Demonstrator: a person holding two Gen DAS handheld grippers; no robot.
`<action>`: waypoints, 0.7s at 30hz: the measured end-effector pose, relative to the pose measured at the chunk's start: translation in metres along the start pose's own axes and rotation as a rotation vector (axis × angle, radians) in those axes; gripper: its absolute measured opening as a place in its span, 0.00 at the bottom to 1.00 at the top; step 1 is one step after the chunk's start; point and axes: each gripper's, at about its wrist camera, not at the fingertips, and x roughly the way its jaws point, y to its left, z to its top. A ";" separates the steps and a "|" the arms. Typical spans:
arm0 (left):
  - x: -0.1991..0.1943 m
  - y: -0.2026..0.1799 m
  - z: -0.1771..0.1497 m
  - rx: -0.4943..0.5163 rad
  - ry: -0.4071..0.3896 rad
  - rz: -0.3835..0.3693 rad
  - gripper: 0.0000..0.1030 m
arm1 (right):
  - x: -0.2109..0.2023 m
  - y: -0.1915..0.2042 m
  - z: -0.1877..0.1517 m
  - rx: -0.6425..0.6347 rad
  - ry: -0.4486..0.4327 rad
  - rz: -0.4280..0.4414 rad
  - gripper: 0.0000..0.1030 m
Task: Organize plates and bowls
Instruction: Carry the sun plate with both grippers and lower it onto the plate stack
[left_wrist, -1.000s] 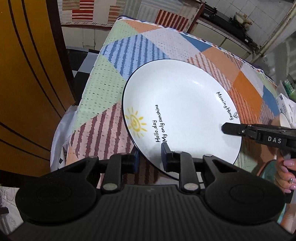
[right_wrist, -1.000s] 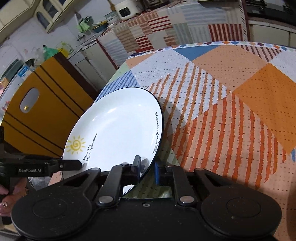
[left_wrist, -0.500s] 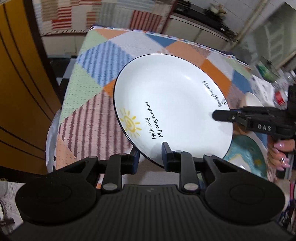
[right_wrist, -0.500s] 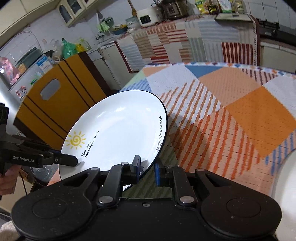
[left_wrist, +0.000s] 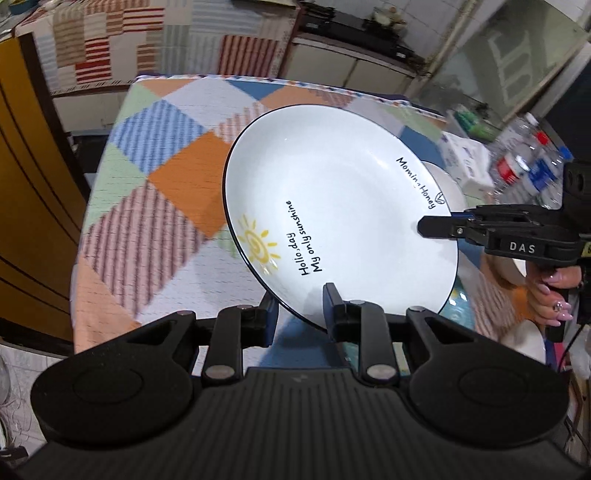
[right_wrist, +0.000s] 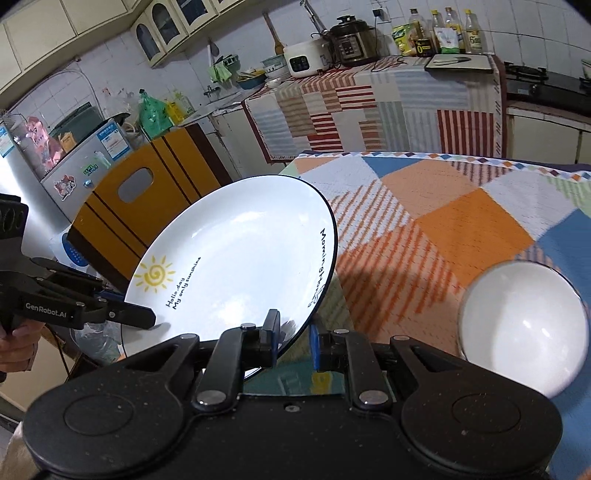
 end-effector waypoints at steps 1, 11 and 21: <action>-0.001 -0.005 -0.002 0.017 -0.004 -0.008 0.23 | -0.006 -0.001 -0.004 0.007 0.002 -0.004 0.20; 0.013 -0.047 -0.019 0.048 0.093 -0.082 0.23 | -0.050 -0.017 -0.042 0.071 0.023 -0.042 0.20; 0.048 -0.063 -0.053 -0.010 0.227 -0.060 0.23 | -0.056 -0.028 -0.096 0.133 0.093 -0.088 0.20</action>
